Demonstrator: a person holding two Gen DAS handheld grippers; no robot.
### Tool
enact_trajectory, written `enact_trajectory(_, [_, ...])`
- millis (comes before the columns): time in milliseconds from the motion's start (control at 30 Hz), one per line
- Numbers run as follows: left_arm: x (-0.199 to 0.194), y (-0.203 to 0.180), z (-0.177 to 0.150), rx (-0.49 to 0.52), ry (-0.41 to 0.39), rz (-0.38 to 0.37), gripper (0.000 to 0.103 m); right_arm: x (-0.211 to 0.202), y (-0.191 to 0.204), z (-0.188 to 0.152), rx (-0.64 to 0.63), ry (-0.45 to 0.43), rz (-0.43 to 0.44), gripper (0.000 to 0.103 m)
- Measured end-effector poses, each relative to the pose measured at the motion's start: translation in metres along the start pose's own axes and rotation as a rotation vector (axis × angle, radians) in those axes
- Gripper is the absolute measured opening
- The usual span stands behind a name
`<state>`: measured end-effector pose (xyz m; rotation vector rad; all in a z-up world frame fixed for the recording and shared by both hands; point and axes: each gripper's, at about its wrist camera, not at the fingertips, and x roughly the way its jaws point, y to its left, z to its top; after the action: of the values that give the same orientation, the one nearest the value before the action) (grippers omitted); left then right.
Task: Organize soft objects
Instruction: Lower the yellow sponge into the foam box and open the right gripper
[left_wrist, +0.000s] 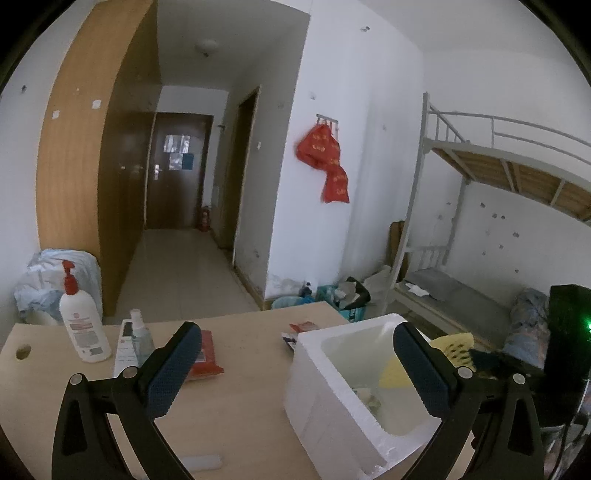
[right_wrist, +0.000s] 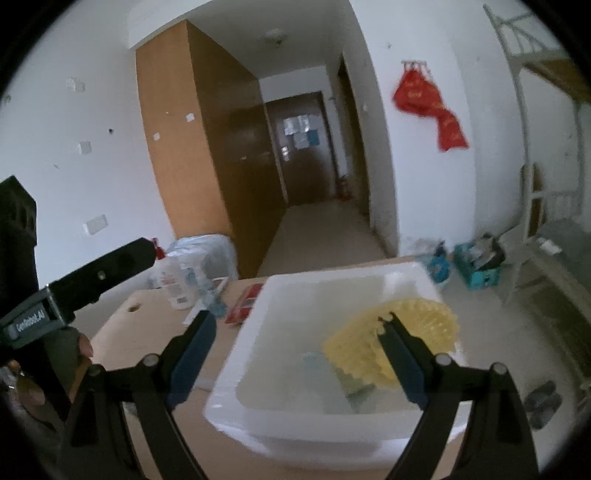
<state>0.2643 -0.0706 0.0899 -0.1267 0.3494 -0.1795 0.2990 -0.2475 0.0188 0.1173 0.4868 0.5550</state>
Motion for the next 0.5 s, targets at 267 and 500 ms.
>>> enact_trajectory(267, [-0.02, 0.016, 0.002, -0.026, -0.034, 0.045, 0.103, 0.022, 0.015, 0.0, -0.041, 0.106, 0.016, 0.091])
enact_trajectory(500, [-0.031, 0.034, -0.001, -0.061, -0.039, 0.072, 0.103, 0.031, 0.011, -0.008, -0.042, 0.185, -0.035, 0.092])
